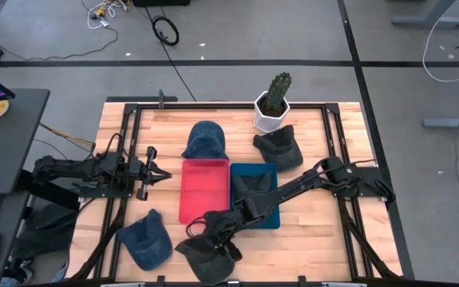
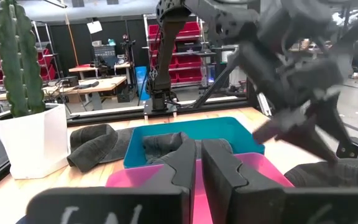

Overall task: Pick & Place hat
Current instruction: Put the bottom gray cap into the blue bin

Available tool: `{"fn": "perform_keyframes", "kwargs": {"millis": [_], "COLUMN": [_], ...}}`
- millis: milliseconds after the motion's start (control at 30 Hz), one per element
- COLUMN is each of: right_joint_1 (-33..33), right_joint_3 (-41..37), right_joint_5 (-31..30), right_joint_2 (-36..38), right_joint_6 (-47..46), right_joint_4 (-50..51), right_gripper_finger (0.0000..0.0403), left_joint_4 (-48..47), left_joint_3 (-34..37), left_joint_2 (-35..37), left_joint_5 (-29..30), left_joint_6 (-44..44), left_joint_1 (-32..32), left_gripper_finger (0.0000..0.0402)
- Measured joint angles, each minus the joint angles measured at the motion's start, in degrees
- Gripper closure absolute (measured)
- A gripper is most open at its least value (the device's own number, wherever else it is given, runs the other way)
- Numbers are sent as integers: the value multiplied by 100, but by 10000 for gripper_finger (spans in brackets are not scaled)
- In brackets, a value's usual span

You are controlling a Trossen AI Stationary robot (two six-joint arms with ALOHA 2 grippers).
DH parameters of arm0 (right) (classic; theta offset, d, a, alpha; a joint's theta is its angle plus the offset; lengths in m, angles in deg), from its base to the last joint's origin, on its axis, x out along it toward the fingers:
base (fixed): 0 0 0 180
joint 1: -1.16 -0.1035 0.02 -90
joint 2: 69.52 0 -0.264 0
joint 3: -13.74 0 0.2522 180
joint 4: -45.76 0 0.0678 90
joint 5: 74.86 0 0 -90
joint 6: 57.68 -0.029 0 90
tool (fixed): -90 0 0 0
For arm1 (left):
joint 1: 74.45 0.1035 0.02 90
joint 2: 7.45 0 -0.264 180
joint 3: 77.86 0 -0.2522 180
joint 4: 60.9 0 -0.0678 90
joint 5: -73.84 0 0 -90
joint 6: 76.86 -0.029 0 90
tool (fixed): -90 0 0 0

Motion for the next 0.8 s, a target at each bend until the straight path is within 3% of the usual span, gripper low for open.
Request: {"fn": "perform_keyframes", "kwargs": {"millis": [333,800], "right_joint_1": [-16,-53], "right_joint_3": [756,979], "right_joint_5": [698,648], "right_joint_2": [-751,-928], "right_joint_6": [-188,-151], "right_joint_4": [107,304], "right_gripper_finger": [161,176], "left_joint_4": [0,3], "left_joint_3": [0,2], "left_joint_2": [-2,0], "left_joint_5": [0,2], "left_joint_6": [2,0], "left_joint_1": [0,2], "left_gripper_finger": [371,371]}}
